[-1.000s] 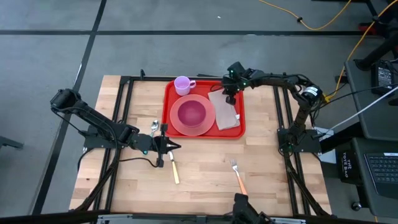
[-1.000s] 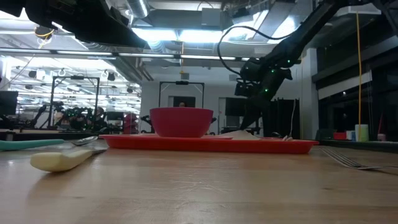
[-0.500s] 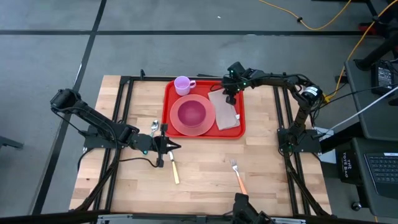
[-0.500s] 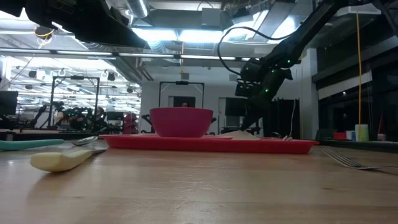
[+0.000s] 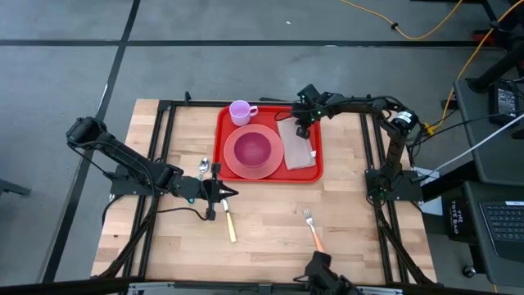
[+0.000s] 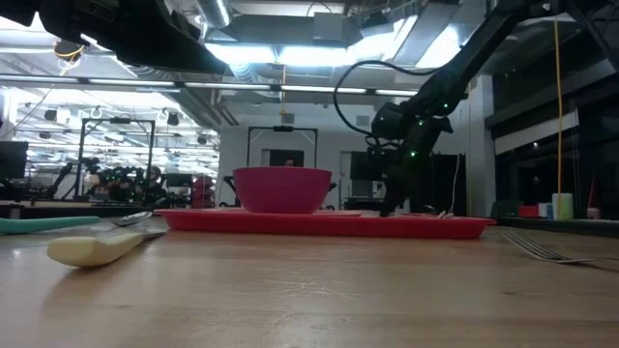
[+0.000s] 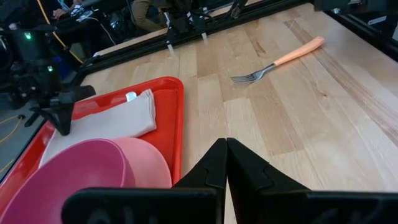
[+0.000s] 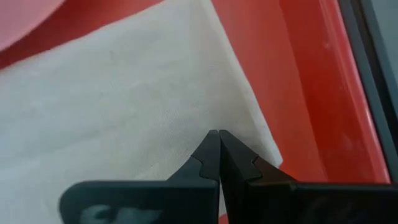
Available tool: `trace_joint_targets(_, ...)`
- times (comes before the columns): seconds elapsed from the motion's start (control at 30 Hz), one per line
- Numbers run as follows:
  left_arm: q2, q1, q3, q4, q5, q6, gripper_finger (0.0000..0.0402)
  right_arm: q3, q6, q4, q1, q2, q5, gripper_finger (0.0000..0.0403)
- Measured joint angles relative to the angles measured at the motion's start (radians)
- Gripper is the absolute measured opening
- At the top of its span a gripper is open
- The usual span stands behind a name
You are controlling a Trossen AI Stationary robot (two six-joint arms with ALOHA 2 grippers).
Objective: Set up tray
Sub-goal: Put the brown napkin on the red serving tray to the right of the pink plate, then put the orange fork on top of the brown napkin
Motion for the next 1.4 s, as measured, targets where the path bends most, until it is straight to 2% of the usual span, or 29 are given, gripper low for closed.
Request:
trace_joint_targets(0.27,0.000,0.000,0.000,0.000,0.000,0.000,0.0005,0.000,0.001,-0.069,-0.006,0.000,0.097,0.0001)
trace_joint_targets(0.77,0.000,0.000,0.000,0.000,0.000,0.000,0.0003,0.002,0.023,-0.115,-0.006,-0.002,0.115,0.0000)
trace_joint_targets(0.97,0.000,0.000,0.000,0.000,0.000,0.000,0.0004,0.001,0.027,-0.129,-0.007,-0.020,0.109,0.0000)
trace_joint_targets(1.33,0.000,0.000,0.000,0.000,0.000,0.000,0.0003,0.001,0.028,-0.168,-0.006,-0.157,0.080,0.0000)
trace_joint_targets(1.4,0.000,0.000,0.000,0.000,0.000,0.000,0.0005,0.000,0.028,-0.178,-0.006,-0.187,0.036,0.0000)
